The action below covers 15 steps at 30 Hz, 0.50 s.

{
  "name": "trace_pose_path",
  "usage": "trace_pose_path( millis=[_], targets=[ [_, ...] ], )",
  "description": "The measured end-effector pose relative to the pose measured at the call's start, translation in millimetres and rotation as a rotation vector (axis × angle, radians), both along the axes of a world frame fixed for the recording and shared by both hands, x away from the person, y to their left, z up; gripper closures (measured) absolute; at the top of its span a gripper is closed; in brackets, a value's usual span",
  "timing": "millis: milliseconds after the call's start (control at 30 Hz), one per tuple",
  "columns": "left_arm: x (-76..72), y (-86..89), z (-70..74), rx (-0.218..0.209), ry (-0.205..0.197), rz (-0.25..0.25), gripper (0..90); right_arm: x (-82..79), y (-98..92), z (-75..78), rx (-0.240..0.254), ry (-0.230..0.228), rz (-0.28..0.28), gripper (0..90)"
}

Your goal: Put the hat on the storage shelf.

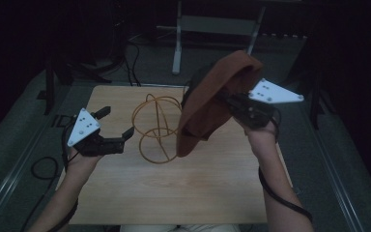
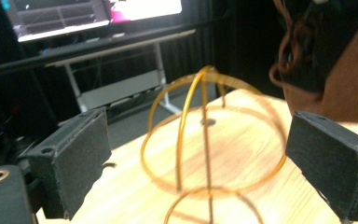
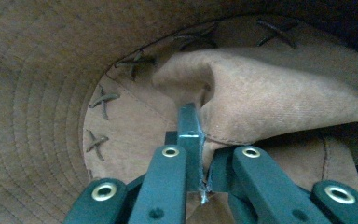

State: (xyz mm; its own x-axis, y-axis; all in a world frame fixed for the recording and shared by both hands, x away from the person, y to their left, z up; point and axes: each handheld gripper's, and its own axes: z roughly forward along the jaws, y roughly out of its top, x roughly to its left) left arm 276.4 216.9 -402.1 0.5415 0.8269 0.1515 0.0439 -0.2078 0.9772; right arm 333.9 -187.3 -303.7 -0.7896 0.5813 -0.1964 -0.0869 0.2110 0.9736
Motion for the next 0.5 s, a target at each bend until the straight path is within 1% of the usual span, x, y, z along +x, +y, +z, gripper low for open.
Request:
trace_pose_path(
  millis=[67, 100, 167, 200, 233, 267, 333, 367, 400, 433, 467, 500],
  targets=[
    [-2.4, 5.4, -12.9, 0.018, 0.005, 0.029, 7.1, 5.8, 15.1, 1.3, -0.023, 0.004, 0.016, 86.9],
    [-3.3, 7.9, -20.7, 0.017, 0.006, 0.039, 7.1, 8.5, 23.0, 1.8, -0.034, 0.012, 0.025, 86.8],
    [-4.2, 14.3, -36.5, 0.034, 0.03, 0.056, 7.1, 14.2, 37.9, 2.2, -0.055, 0.012, 0.037, 86.8],
    [-5.0, 17.6, -45.1, 0.028, 0.039, 0.063, 7.1, 17.0, 45.1, 2.8, -0.065, 0.017, 0.045, 86.8],
    [-5.0, 17.6, -45.1, 0.028, 0.039, 0.063, 7.1, 17.0, 45.1, 2.8, -0.065, 0.017, 0.045, 86.8],
    [-7.3, 24.7, -61.5, 0.019, 0.055, 0.07, 7.1, 22.6, 60.3, 4.2, -0.08, 0.025, 0.059, 86.8],
    [-10.6, 31.3, -76.1, 0.011, 0.066, 0.09, 7.1, 27.4, 71.9, 5.5, -0.091, 0.035, 0.076, 86.8],
    [-12.2, 34.0, -82.8, 0.005, 0.069, 0.097, 7.1, 30.2, 78.6, 6.0, -0.099, 0.035, 0.083, 86.8],
    [-13.6, 36.2, -88.8, 0.008, 0.079, 0.106, 7.1, 32.9, 85.7, 6.6, -0.107, 0.045, 0.097, 86.8],
    [-13.6, 36.2, -88.8, 0.008, 0.079, 0.106, 7.1, 35.9, 92.9, 6.9, -0.118, 0.056, 0.114, 86.7],
    [-16.1, 40.0, -100.0, 0.005, 0.09, 0.117, 7.1, 38.5, 100.5, 6.7, -0.131, 0.063, 0.125, 86.7],
    [-17.3, 41.3, -104.7, 0.005, 0.099, 0.123, 7.1, 40.6, 108.4, 6.0, -0.148, 0.069, 0.131, 86.7]
  ],
)
